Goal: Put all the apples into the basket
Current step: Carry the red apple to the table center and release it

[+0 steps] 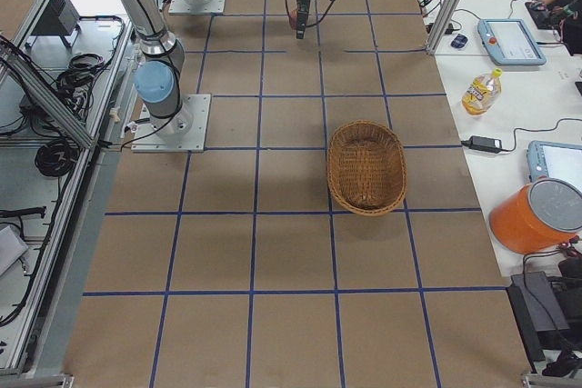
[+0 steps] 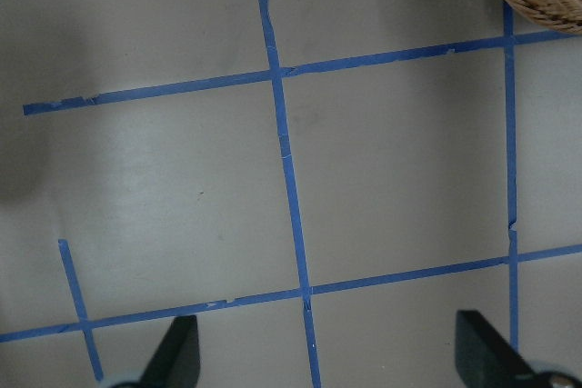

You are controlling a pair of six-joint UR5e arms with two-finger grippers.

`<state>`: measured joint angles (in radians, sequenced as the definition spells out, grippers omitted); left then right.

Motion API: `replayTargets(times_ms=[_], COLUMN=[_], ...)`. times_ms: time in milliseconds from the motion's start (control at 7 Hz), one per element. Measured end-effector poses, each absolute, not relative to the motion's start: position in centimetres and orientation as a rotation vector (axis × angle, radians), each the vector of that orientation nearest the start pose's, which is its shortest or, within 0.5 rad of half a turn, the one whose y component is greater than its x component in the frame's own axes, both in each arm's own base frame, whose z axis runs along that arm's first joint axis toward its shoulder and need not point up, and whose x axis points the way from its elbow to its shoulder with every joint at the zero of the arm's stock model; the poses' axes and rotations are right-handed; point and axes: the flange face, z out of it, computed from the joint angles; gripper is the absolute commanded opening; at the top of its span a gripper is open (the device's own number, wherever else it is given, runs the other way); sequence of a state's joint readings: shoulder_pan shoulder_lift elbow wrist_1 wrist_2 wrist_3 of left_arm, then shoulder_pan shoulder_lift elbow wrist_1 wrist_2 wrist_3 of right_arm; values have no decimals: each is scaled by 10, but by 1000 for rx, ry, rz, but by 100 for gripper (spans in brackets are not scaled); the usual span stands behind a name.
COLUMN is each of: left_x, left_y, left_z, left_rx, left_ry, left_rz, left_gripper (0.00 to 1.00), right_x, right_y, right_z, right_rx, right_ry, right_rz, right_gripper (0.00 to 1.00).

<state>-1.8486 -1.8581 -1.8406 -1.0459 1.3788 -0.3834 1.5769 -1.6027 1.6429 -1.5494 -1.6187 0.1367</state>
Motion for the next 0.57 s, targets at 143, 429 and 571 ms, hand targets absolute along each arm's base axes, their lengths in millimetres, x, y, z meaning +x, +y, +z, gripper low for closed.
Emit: replayTargets(times_ms=[143, 429, 571], left_x=[-318, -349, -357], left_y=[-488, -488, -487], left_z=[262, 246, 236], left_rx=[-156, -85, -64], left_ry=[3313, 3336, 3335], left_rz=[89, 11, 11], left_gripper=[2, 99, 100], right_x=[130, 128, 128], right_y=[-471, -471, -468], right_z=[464, 455, 446], right_rx=[204, 197, 196], right_ry=[3200, 3214, 3215], right_rz=[97, 125, 153], right_gripper=[100, 100, 100])
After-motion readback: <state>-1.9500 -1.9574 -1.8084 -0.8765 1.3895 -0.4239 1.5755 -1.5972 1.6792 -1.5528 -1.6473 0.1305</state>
